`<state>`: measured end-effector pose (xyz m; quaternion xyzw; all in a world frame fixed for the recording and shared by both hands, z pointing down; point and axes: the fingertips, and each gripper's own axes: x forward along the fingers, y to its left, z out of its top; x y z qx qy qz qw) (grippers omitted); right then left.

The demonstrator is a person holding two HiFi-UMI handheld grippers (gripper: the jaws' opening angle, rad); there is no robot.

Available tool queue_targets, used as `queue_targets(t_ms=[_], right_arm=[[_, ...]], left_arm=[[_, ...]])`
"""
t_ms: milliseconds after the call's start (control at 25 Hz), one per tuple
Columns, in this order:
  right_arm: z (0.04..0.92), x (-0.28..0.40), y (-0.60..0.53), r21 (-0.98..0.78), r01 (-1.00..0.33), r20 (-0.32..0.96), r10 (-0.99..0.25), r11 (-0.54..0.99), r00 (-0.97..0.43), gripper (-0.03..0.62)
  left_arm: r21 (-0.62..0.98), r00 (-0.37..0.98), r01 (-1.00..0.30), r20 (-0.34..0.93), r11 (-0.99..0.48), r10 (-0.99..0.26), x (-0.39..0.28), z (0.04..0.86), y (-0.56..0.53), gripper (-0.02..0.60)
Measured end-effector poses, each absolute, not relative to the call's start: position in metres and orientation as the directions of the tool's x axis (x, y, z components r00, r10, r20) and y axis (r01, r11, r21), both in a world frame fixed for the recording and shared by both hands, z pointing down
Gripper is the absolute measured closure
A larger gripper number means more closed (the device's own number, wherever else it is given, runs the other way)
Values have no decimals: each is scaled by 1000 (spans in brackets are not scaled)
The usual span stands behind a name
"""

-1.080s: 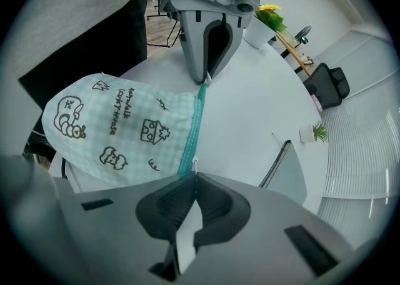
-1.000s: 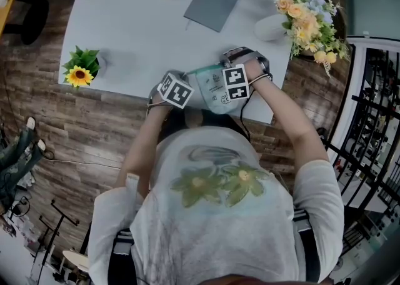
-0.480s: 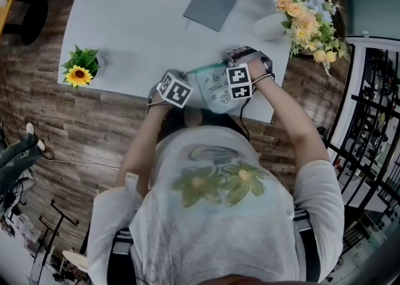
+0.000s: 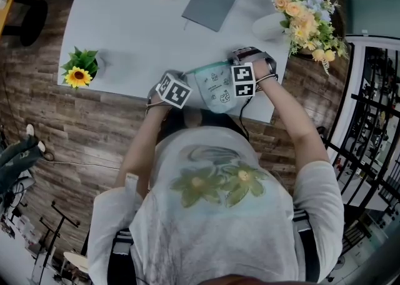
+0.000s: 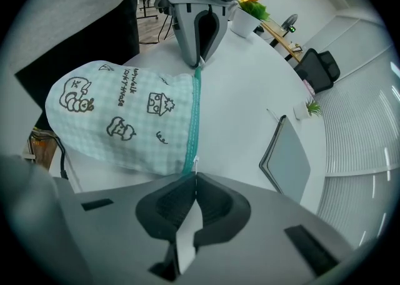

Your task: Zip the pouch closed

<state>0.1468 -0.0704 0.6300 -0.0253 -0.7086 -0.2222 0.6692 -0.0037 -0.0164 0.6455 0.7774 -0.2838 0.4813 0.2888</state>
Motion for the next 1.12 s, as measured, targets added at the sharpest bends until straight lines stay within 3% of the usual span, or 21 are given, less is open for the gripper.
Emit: queue_targets(t_ms=[600, 920, 1120], right_arm=[[636, 148, -73, 293, 213, 955, -274, 932, -115, 576], [632, 150, -72, 280, 61, 953, -270, 958, -137, 576], [615, 148, -70, 275, -80, 940, -285, 958, -188, 574]], left_arm=[[170, 378, -715, 910, -678, -170, -4, 646, -16, 555], [212, 398, -741, 903, -637, -163, -10, 637, -27, 555], [340, 474, -771, 871, -538, -129, -11, 632, -25, 551]])
